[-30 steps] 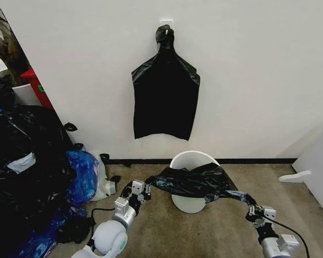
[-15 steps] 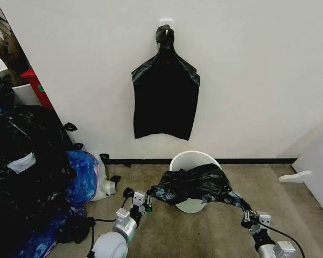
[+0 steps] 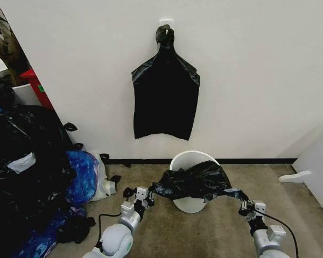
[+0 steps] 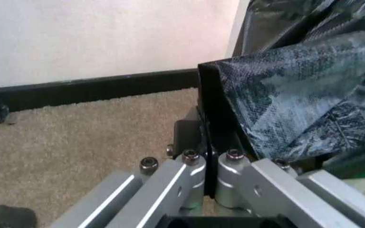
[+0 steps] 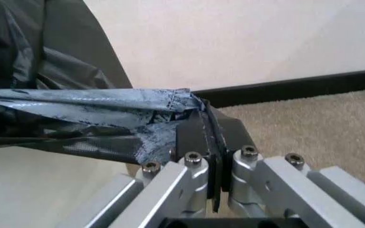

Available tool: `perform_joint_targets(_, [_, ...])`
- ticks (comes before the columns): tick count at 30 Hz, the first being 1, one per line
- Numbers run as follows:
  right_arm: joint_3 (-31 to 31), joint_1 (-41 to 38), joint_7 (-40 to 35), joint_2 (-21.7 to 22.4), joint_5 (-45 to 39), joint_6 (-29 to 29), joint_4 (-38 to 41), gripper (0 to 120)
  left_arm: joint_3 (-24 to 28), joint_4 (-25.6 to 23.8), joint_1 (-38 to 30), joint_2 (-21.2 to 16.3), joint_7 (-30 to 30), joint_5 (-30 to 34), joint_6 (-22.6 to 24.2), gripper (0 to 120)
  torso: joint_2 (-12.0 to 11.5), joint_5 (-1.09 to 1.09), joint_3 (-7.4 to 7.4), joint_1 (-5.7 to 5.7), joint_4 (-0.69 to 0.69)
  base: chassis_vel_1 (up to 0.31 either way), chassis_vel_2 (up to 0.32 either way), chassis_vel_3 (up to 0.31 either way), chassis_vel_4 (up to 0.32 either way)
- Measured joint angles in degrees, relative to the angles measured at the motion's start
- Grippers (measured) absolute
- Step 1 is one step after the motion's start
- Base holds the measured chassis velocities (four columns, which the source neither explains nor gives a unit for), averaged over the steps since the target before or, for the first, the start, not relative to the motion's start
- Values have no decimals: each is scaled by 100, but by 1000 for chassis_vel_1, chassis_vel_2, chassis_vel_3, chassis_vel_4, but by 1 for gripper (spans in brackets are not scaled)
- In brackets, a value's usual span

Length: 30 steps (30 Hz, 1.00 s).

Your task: Place the garbage bag over the trash bin.

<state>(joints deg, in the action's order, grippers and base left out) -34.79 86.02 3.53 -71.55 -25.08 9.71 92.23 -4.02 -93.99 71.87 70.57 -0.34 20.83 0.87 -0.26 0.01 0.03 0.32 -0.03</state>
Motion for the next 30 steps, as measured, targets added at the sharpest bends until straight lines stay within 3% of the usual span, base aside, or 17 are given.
perform_joint_targets(12, [244,-511,313,-52,271,-45,-584,0,-50,275,-96,32,55,-7,-63,0,0,0,0,0,-1,0,0,0,0])
perform_joint_targets(20, [363,-684,486,-214,534,-115,-838,0,-65,718,-234,177,60,-41,-189,0,0,-1,0,0,-1,0,0,0,0])
perform_joint_targets(26, [364,-793,491,-263,667,-109,-1014,0,-38,1053,-388,339,139,-604,-465,0,0,-1,0,0,-1,0,0,0,0])
perform_joint_targets(30, [355,-728,453,-245,698,-112,-902,0,-36,1018,-375,330,186,-766,-471,0,0,2,0,0,-1,0,0,0,0])
